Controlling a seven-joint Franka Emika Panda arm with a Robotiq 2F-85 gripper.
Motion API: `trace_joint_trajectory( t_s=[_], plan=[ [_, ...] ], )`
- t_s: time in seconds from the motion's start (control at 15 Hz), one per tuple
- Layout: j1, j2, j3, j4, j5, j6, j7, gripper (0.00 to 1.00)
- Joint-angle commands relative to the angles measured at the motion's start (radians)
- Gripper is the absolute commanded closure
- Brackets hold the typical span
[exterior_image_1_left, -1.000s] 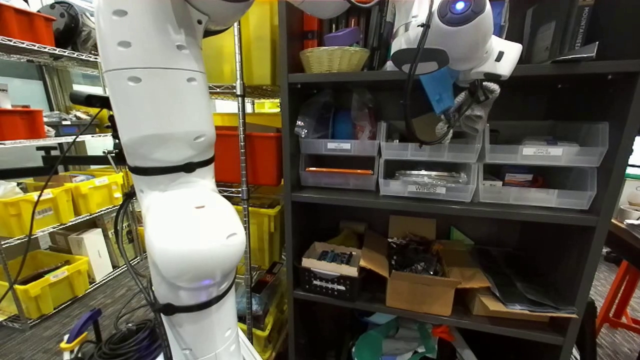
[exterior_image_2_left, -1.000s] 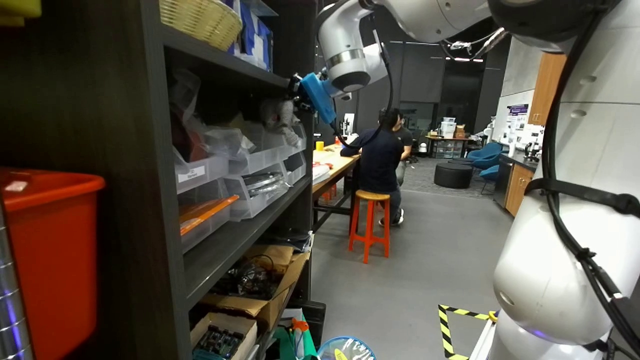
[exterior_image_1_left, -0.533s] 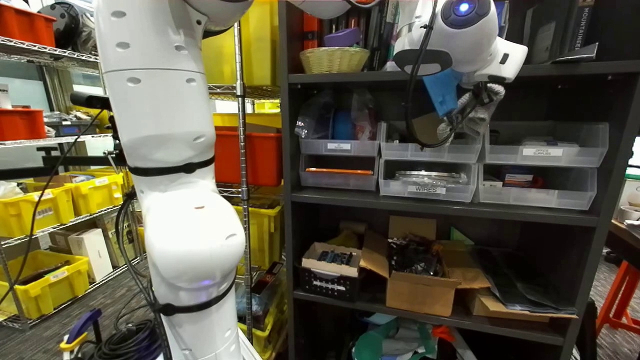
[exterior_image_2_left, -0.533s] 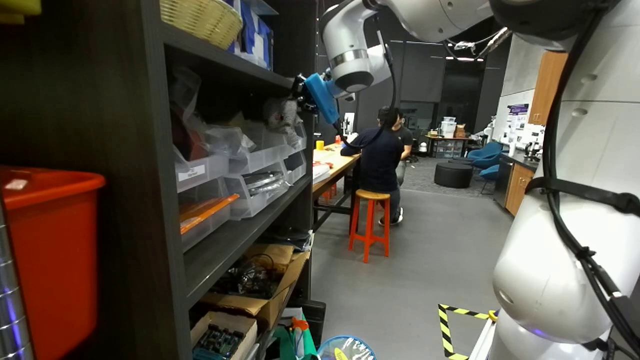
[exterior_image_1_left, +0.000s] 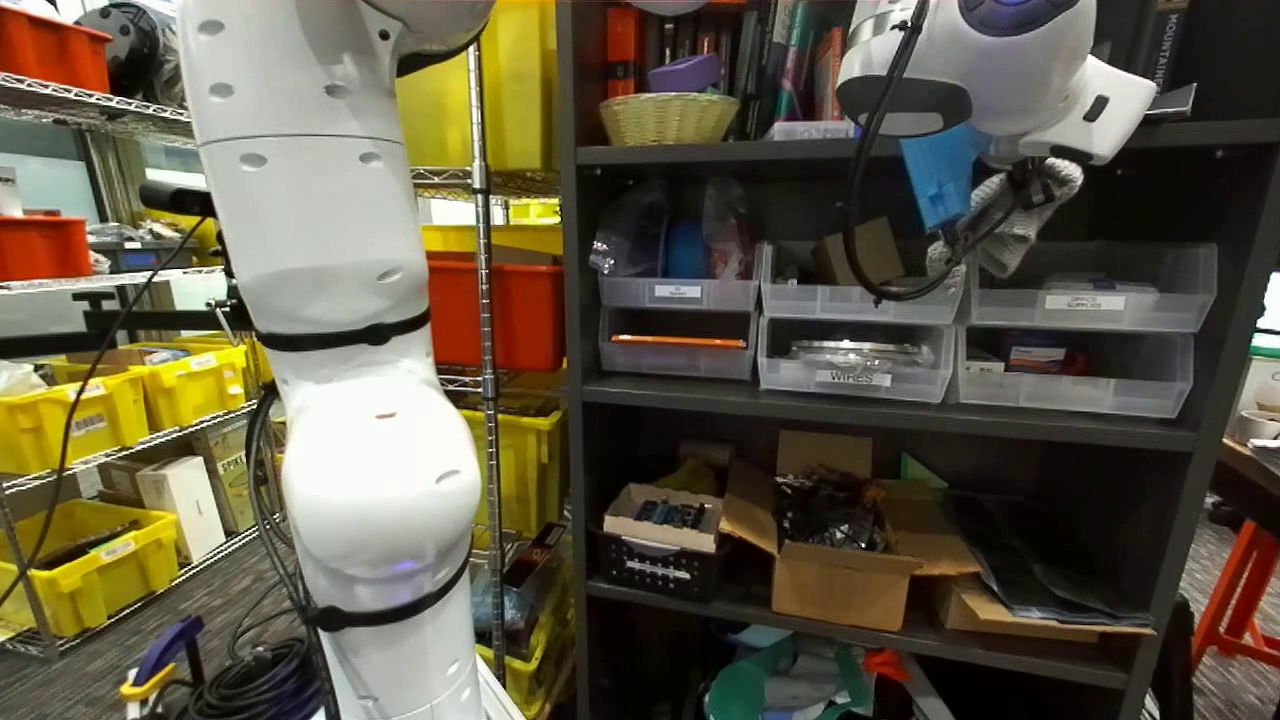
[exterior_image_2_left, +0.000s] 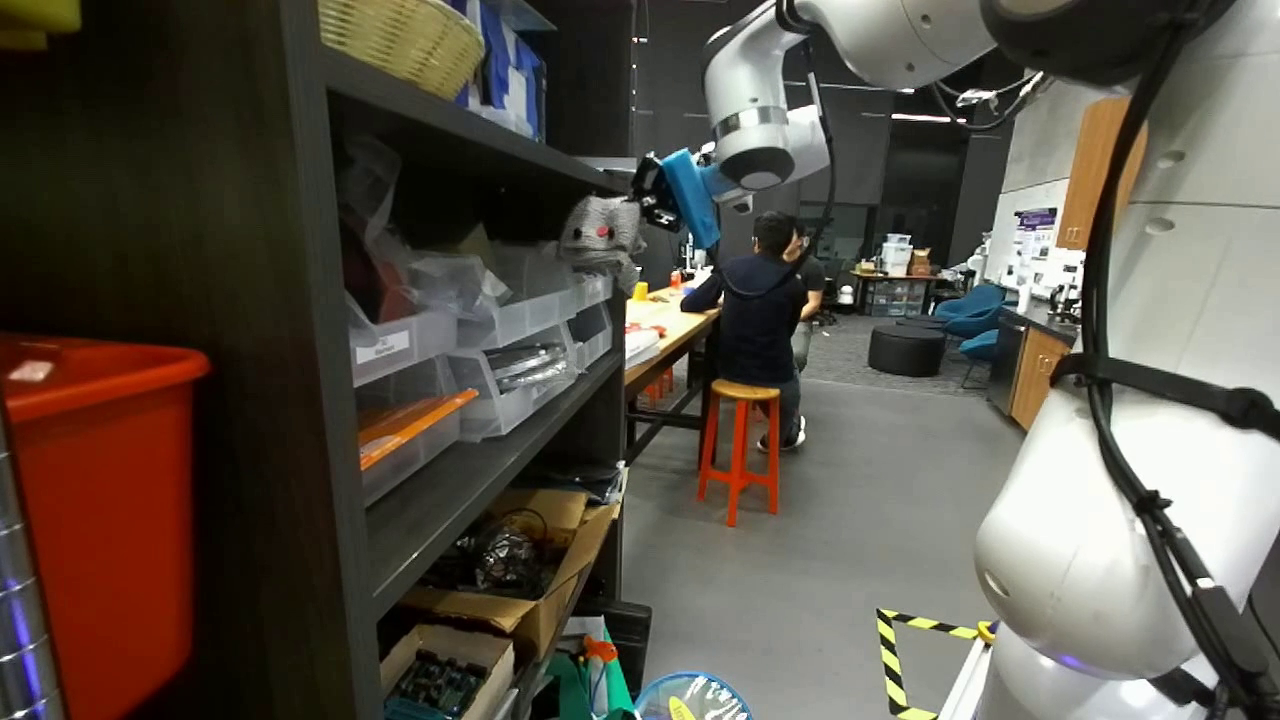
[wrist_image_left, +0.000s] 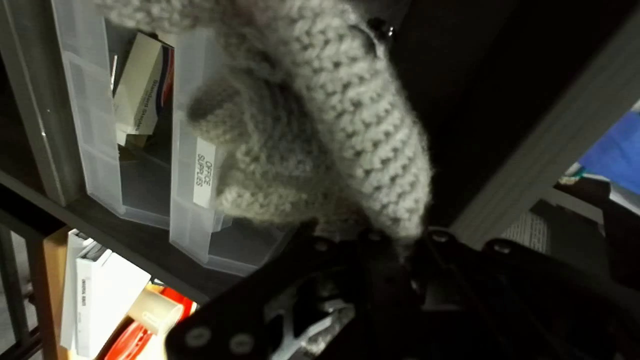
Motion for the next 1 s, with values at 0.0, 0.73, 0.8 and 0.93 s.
trace_joint_trajectory(
  t_s=[0.0, 0.73, 0.8, 0.93],
  plan=[
    [-0.019, -0.058, -0.03, -0.026, 0.054, -0.062, -0.011, 0.97],
    [-0.013, -0.188, -0.045, -0.047, 0.141, -0.064, -0.088, 0.97],
    [-0.009, -0.195, -0.041, -0.051, 0.132, -0.069, -0.087, 0.97],
    [0.004, -0.202, -0.026, -0.058, 0.121, -0.074, -0.089, 0.97]
  ],
)
